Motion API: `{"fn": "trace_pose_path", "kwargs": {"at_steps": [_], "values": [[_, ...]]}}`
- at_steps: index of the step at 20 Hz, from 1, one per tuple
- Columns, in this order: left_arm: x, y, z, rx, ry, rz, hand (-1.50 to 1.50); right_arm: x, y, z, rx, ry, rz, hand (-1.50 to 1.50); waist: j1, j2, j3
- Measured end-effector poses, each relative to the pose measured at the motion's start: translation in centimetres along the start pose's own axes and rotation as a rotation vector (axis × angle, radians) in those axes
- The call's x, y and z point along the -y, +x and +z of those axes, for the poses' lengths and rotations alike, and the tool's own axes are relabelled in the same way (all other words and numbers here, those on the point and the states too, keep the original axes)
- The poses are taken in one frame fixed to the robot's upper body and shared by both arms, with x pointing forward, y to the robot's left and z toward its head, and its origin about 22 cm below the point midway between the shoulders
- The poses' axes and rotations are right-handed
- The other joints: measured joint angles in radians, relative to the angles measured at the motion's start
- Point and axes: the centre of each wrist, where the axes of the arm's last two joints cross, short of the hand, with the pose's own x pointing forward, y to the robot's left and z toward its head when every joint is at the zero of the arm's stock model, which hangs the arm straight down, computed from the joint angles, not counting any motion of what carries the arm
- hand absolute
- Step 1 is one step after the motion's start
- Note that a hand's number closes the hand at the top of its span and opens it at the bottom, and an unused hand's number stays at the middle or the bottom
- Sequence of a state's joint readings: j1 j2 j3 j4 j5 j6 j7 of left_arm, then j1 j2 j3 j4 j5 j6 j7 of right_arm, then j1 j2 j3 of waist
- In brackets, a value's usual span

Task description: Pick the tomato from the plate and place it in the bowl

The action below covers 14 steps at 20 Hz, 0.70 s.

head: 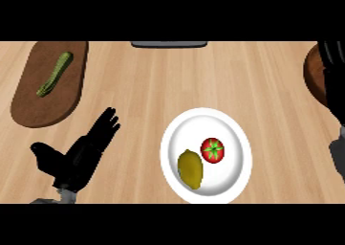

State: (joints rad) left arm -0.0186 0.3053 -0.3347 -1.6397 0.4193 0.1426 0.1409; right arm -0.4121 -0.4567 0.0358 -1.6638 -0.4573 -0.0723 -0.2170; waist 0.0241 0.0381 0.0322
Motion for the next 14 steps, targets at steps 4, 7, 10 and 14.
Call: {"fn": "trace_pose_path", "kwargs": {"at_steps": [4, 7, 10, 14], "values": [[-2.0, 1.9, -0.6, 0.080, 0.097, -0.140, 0.00, -0.2, -2.8, 1.2, -0.104, 0.125, -0.146, 1.50, 0.014, -0.015, -0.017], [-3.9, 4.5, -1.1, 0.183, 0.183, -0.273, 0.00, 0.3, -4.4, 2.4, -0.206, 0.218, -0.136, 1.50, 0.031, -0.013, -0.021], [-4.7, 6.2, -1.8, 0.244, 0.253, -0.356, 0.00, 2.5, -7.8, 5.2, -0.304, 0.109, -0.106, -1.50, 0.025, -0.009, -0.023], [-5.1, 6.8, -2.4, 0.263, 0.313, -0.410, 0.00, 4.5, -10.5, 8.0, -0.264, 0.203, -0.180, -1.50, 0.013, -0.016, -0.025]]}}
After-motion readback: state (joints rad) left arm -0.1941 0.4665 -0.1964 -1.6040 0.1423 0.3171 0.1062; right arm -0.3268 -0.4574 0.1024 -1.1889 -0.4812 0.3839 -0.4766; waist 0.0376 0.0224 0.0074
